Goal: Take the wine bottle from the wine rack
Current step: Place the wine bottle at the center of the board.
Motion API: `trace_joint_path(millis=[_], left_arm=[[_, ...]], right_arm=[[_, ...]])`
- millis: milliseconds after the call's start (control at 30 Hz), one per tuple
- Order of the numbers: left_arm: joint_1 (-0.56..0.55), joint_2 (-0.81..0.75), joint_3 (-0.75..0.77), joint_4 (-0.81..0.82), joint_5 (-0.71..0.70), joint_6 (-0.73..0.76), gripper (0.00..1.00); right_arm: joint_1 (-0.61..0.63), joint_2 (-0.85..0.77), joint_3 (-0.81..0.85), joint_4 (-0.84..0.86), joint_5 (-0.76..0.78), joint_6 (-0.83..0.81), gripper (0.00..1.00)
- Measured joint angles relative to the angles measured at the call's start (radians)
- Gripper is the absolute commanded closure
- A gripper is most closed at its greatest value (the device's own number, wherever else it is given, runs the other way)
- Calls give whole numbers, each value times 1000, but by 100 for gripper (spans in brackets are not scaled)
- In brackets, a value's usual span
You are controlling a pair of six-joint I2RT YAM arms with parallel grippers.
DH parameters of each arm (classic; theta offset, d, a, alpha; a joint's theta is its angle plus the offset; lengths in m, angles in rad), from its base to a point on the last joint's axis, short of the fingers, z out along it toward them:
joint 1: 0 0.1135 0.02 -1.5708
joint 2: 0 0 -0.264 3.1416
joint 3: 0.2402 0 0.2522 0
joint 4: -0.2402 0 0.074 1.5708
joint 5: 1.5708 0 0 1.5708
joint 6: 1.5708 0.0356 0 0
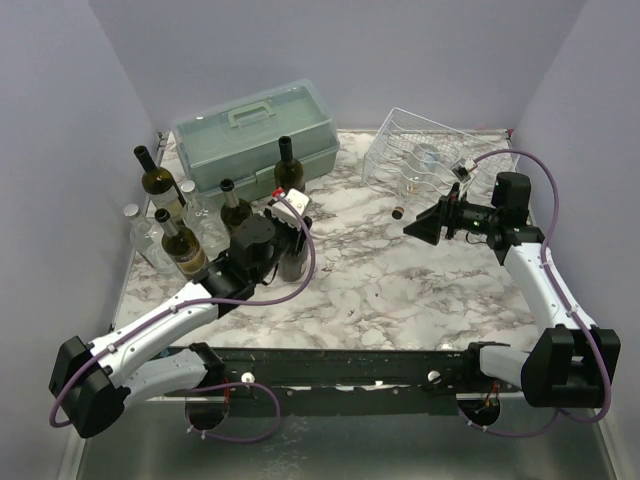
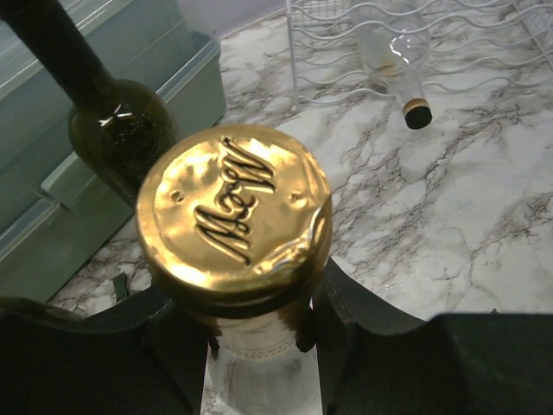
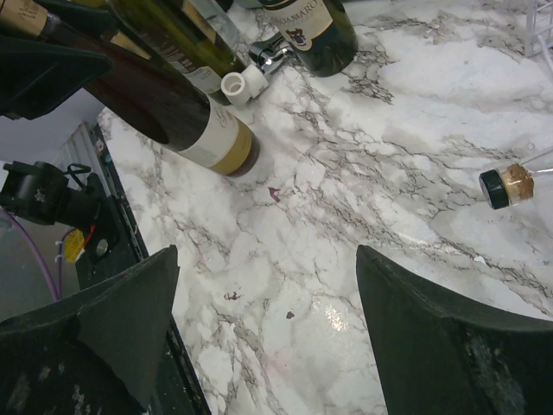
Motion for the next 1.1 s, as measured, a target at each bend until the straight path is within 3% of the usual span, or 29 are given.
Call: trace_joint_path(millis=[567, 833, 1100], left_arm=[[105, -72, -3, -70, -100, -92, 100], [129, -55, -3, -85, -22, -150, 100], [189, 69, 64, -36, 61, -174, 100]], right_arm=[[0, 0, 0, 0, 0, 0, 13], [0, 0, 0, -1, 0, 0, 13], [0, 0, 0, -4, 0, 0, 13]])
